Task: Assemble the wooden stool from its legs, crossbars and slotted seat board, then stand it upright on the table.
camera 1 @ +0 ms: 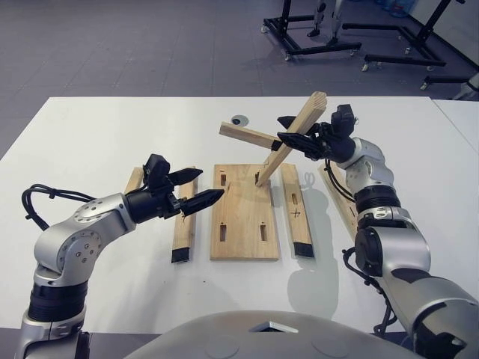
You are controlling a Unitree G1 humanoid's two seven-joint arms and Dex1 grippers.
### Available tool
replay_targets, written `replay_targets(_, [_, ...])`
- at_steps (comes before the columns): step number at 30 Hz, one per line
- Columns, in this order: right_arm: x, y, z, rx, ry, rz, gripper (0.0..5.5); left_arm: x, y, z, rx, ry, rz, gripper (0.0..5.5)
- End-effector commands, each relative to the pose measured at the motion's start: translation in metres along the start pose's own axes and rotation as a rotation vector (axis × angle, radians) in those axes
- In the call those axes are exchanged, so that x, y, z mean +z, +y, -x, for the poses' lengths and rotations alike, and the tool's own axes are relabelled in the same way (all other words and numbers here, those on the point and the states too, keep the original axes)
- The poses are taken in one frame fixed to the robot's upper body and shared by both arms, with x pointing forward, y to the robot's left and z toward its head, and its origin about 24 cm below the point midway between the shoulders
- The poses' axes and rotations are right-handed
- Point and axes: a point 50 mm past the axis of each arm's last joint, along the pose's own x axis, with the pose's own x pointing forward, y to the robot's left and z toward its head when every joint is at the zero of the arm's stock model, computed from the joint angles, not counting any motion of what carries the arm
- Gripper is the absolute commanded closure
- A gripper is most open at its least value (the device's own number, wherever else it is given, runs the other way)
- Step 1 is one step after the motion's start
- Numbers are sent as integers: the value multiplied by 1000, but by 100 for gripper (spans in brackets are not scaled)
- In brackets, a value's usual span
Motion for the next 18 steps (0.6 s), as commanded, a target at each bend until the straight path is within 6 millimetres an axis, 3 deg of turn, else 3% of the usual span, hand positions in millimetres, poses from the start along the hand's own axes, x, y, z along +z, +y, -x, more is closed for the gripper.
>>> replay_targets(1, [3, -2, -3, 17, 43, 23, 343, 0, -1, -1, 0, 8, 3, 26])
replay_targets(12, [14, -6, -5, 17, 40, 47, 343, -1, -2, -1, 1, 3, 13, 26])
replay_targets(18, [2, -1, -6, 35, 60, 25, 343, -1, -1, 0, -9, 18, 11, 26])
